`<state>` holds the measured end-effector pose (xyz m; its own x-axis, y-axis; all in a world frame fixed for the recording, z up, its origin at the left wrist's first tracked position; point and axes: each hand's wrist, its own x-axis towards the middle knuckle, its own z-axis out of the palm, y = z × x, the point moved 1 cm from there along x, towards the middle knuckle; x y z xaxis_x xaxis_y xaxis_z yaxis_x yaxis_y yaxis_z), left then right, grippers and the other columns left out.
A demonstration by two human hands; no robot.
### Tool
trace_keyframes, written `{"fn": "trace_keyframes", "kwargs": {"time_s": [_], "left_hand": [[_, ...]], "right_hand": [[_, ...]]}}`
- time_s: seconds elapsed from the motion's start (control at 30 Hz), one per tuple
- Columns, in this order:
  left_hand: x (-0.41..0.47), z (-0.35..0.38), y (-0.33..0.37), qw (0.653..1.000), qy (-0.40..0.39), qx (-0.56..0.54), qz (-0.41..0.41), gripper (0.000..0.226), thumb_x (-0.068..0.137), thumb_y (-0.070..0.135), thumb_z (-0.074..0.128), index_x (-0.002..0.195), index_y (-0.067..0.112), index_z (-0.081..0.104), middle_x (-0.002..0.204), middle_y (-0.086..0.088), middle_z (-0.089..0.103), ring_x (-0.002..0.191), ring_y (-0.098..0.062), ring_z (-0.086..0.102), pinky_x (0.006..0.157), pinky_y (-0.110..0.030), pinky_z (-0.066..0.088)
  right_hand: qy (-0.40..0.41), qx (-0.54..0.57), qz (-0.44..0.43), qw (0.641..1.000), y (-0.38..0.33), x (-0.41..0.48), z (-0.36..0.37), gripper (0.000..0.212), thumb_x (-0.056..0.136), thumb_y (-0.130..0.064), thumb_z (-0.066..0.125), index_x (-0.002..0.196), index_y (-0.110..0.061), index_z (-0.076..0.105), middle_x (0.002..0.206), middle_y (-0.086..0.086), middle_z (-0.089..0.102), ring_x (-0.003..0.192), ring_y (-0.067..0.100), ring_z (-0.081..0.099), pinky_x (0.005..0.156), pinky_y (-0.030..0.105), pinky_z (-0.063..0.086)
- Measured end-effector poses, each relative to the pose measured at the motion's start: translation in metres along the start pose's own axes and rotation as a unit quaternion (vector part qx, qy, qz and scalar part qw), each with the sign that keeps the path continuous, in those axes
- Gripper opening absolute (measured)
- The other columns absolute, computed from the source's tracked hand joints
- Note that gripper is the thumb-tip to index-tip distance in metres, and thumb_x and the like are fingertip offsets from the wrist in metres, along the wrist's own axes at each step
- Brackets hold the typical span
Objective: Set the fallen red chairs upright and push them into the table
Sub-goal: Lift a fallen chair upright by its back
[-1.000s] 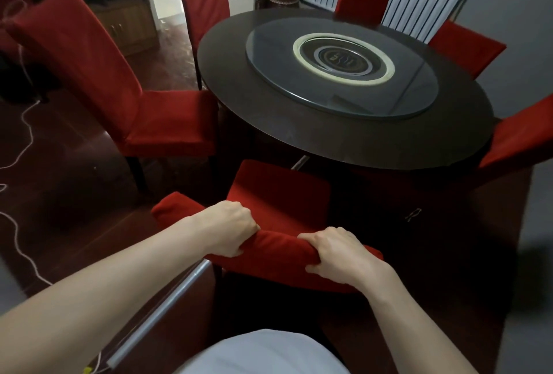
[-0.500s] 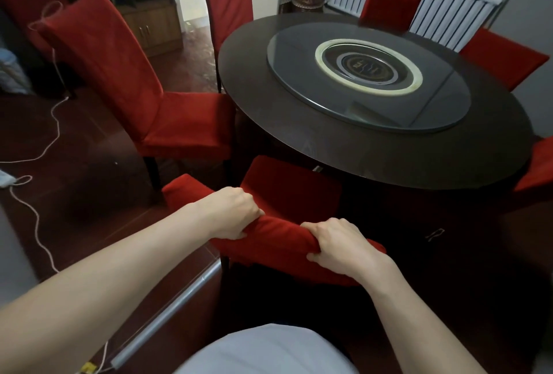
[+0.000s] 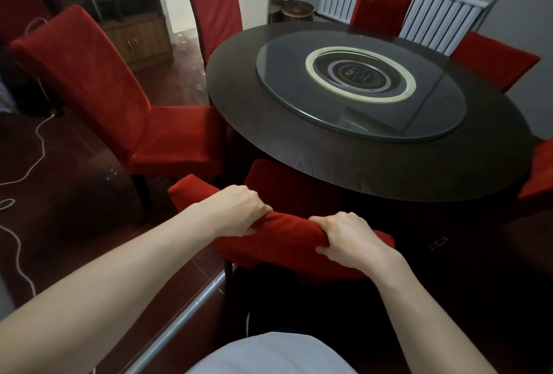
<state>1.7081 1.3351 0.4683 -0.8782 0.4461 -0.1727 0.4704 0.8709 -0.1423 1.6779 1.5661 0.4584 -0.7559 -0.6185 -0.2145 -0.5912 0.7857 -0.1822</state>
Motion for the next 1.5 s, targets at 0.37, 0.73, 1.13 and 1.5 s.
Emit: {"fn": "trace_keyframes", "kwargs": {"time_s": [0.37,0.73,1.13,1.5], "left_hand": [[0.029,-0.014,0.003,0.999,-0.004,0.038,0.024,0.045,0.086,0.037,0.064,0.127,0.021,0.056,0.103,-0.006,0.069,0.096,-0.029,0.066,0.071,-0.033,0.043],[0.059,-0.011,-0.030,0.999,-0.006,0.046,0.023,0.053,0.087,0.036,0.066,0.136,0.025,0.050,0.115,-0.003,0.067,0.106,-0.025,0.063,0.088,-0.035,0.048],[0.075,0.012,-0.087,0.999,-0.034,0.021,0.014,0.055,0.086,0.033,0.067,0.136,0.025,0.047,0.127,0.002,0.060,0.117,-0.020,0.056,0.097,-0.033,0.043],[0.075,0.013,-0.094,0.999,-0.037,-0.021,0.020,0.057,0.079,0.042,0.074,0.127,0.023,0.051,0.116,0.000,0.062,0.109,-0.023,0.058,0.090,-0.037,0.044]], "right_hand": [[0.011,0.004,0.015,1.000,0.027,0.004,-0.003,0.032,0.079,-0.037,0.071,0.106,-0.038,0.055,0.085,-0.013,0.067,0.087,0.014,0.064,0.072,0.031,0.048],[0.028,0.030,0.031,0.999,0.026,0.028,0.000,0.028,0.081,-0.035,0.069,0.107,-0.037,0.057,0.088,-0.010,0.068,0.088,0.018,0.065,0.077,0.035,0.052],[-0.006,0.013,0.052,0.999,0.008,0.084,-0.009,0.035,0.080,-0.040,0.066,0.114,-0.036,0.056,0.098,-0.003,0.068,0.096,0.026,0.063,0.083,0.039,0.051],[-0.074,0.066,0.101,0.990,-0.001,0.086,-0.025,0.050,0.065,-0.066,0.067,0.104,-0.038,0.055,0.093,-0.009,0.067,0.090,0.020,0.063,0.081,0.037,0.051]]}}
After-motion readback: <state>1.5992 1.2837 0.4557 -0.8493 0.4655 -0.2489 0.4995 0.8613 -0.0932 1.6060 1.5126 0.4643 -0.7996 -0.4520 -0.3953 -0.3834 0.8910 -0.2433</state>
